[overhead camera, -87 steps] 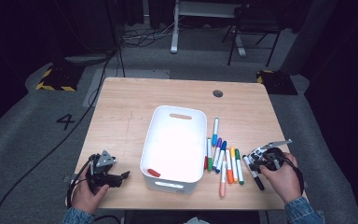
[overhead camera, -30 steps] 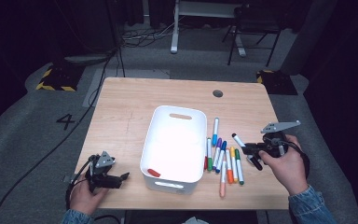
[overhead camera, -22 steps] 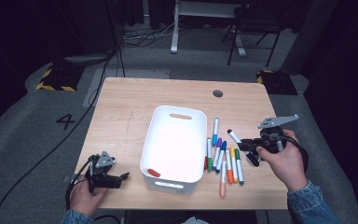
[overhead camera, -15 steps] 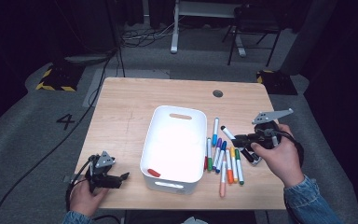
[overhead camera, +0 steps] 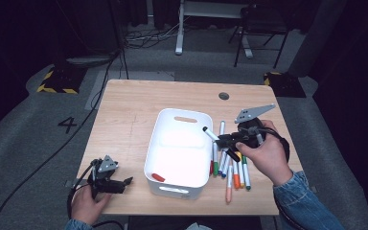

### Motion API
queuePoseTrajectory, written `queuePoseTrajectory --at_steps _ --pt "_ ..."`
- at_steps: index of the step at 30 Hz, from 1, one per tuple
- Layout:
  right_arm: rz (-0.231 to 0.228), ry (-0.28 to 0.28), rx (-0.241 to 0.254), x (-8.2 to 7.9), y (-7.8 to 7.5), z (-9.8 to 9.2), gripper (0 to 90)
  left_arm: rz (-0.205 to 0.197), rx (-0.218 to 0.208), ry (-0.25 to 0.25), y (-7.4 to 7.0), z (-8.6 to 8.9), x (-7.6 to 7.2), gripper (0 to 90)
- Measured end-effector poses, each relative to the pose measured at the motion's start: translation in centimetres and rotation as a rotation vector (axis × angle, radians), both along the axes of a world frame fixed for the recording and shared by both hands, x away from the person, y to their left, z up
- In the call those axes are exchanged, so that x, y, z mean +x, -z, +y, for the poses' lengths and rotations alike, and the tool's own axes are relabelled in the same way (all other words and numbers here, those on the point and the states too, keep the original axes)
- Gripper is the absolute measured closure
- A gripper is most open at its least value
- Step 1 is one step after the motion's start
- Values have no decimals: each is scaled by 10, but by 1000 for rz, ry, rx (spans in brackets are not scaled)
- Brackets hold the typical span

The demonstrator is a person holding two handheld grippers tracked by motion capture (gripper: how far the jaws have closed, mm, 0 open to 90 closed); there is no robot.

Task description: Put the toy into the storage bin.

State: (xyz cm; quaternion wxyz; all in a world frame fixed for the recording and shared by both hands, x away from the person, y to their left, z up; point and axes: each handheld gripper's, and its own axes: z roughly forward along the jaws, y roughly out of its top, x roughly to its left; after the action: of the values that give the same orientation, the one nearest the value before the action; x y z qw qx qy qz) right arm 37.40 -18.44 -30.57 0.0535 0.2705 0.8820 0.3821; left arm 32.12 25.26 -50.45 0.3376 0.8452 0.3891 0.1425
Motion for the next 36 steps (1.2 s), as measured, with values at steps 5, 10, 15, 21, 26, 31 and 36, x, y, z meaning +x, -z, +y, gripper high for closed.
queuePoseTrajectory --at_steps 5,10,15,21,26,31,36 --pt "2 -29 15 -1 -3 16 767 0 0 0 0 0 0 152" --pt "6 -53 6 1 -8 31 768 -1 2 0 0 0 0 152" --pt "13 -80 -7 3 -9 47 768 -1 2 0 0 0 0 152" --pt "20 -107 -18 4 -10 64 768 -1 2 0 0 0 0 152" --pt "15 -127 -22 5 -5 75 768 -2 2 0 0 0 0 152" --pt "32 -126 -33 9 6 79 768 -1 2 0 0 0 0 152" --pt "47 -141 -40 9 16 82 768 -1 2 0 0 0 0 152"
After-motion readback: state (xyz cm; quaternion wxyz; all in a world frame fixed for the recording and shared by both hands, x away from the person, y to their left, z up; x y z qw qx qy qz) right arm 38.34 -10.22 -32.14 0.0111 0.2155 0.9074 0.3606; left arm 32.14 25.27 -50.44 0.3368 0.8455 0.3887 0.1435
